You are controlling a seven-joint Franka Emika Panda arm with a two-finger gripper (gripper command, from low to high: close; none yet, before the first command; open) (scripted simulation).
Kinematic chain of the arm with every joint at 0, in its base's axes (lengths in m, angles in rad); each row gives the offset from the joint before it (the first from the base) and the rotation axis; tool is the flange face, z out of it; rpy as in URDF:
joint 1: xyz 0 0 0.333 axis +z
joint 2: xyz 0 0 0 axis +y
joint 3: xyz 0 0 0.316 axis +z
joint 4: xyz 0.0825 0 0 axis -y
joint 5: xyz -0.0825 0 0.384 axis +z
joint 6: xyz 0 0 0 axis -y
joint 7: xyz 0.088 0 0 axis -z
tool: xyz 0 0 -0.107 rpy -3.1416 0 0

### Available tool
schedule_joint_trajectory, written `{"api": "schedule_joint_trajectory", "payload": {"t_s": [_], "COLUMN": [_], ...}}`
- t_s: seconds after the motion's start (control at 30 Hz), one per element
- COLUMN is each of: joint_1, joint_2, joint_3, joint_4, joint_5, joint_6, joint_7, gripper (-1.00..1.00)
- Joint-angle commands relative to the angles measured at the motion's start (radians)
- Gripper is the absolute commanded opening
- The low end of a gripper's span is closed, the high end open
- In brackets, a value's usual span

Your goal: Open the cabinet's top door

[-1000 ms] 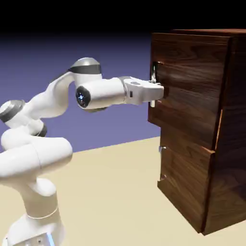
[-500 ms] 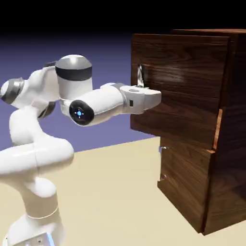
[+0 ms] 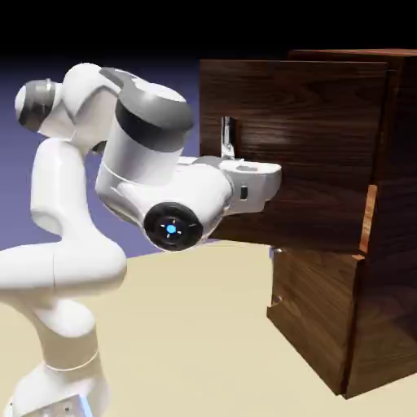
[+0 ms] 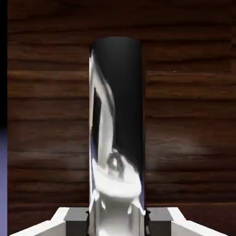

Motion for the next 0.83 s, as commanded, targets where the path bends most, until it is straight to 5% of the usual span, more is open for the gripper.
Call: {"api": "schedule_joint_trajectory", "payload": {"t_s": [0.0, 0.73, 0.77, 0.8], "joint_1": [-0.009, -0.003, -0.003, -0.003], "joint_2": [0.036, 0.826, 0.826, 0.826], "joint_3": [0.006, 0.177, 0.177, 0.177], "joint_4": [0.027, 0.708, 0.708, 0.708], "joint_5": [-0.031, -0.570, -0.570, -0.570], "joint_6": [-0.010, -0.087, -0.087, -0.087], "joint_7": [-0.023, -0.177, -0.177, -0.177], "gripper": [-1.00, -1.00, 1.00, 1.00]}}
